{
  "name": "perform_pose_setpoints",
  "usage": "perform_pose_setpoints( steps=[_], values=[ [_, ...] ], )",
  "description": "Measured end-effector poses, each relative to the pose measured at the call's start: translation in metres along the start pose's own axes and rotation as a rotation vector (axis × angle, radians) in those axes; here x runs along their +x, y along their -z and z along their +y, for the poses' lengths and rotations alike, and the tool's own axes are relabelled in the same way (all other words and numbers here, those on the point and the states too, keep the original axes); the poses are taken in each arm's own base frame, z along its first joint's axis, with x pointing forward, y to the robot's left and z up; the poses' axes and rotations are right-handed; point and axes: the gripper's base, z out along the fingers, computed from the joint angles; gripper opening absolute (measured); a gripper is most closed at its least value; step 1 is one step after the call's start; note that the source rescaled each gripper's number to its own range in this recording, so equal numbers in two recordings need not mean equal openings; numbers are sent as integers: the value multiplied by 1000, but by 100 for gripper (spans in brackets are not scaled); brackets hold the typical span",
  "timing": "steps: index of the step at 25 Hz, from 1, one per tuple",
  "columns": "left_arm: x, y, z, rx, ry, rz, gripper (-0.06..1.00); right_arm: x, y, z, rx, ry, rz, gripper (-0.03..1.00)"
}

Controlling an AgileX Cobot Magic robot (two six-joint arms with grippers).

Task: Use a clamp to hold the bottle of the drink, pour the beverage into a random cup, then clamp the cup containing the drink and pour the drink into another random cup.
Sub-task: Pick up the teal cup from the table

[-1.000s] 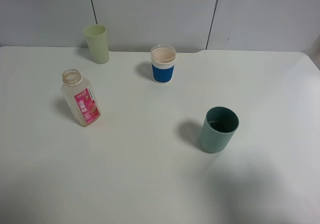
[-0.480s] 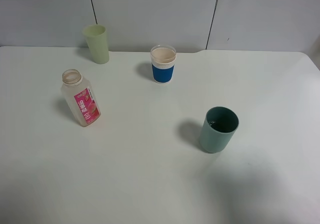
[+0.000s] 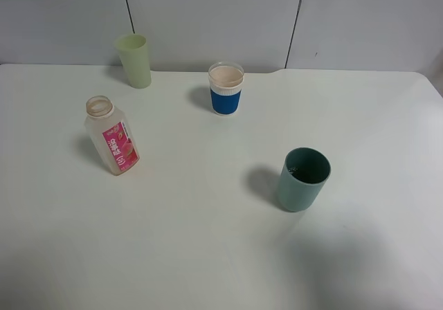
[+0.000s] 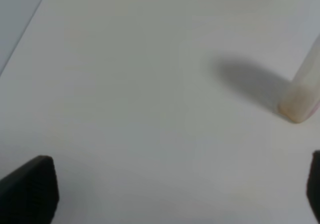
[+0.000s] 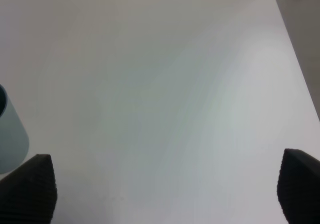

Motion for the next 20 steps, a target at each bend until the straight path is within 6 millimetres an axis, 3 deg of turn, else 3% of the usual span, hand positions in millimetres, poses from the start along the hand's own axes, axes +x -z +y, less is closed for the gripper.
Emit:
perform_pose_setpoints(
  steps=[20],
  values=[
    [0, 0, 0, 2, 1, 0, 100, 0, 0, 0, 0, 0, 0, 64]
  ],
)
